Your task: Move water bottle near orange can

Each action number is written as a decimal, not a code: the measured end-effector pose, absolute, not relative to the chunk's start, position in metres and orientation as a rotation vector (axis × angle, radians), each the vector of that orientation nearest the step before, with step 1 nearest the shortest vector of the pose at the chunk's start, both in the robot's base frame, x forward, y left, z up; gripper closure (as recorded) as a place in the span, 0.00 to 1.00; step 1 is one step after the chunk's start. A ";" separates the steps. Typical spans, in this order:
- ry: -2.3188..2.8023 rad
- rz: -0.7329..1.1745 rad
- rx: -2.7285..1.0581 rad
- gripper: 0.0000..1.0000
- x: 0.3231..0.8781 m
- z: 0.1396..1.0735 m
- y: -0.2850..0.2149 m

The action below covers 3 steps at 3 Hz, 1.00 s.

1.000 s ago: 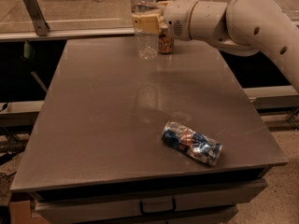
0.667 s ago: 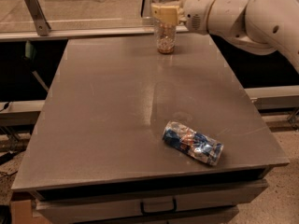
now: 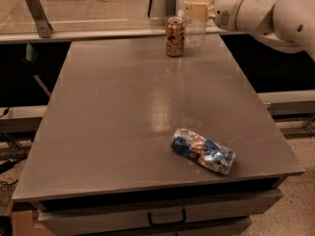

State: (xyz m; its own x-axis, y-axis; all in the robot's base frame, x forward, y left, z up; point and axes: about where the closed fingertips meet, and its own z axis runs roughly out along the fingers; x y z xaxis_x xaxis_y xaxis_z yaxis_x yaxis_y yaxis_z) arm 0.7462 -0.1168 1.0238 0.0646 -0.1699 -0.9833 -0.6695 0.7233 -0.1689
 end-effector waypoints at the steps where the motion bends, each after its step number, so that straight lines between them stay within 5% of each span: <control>1: 1.522 0.444 -0.681 1.00 0.766 1.007 -0.134; 2: 1.543 0.459 -0.658 0.98 0.787 0.988 -0.148; 3: 1.547 0.463 -0.660 0.75 0.794 0.978 -0.155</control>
Offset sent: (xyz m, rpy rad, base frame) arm 0.0561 -0.0467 -0.0470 0.0560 0.0811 -0.0551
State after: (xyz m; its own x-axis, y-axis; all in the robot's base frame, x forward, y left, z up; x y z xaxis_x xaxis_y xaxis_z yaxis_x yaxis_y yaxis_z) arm 0.7942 -0.1552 0.9778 -0.0050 -0.1322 -0.9912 -0.6551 0.7493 -0.0966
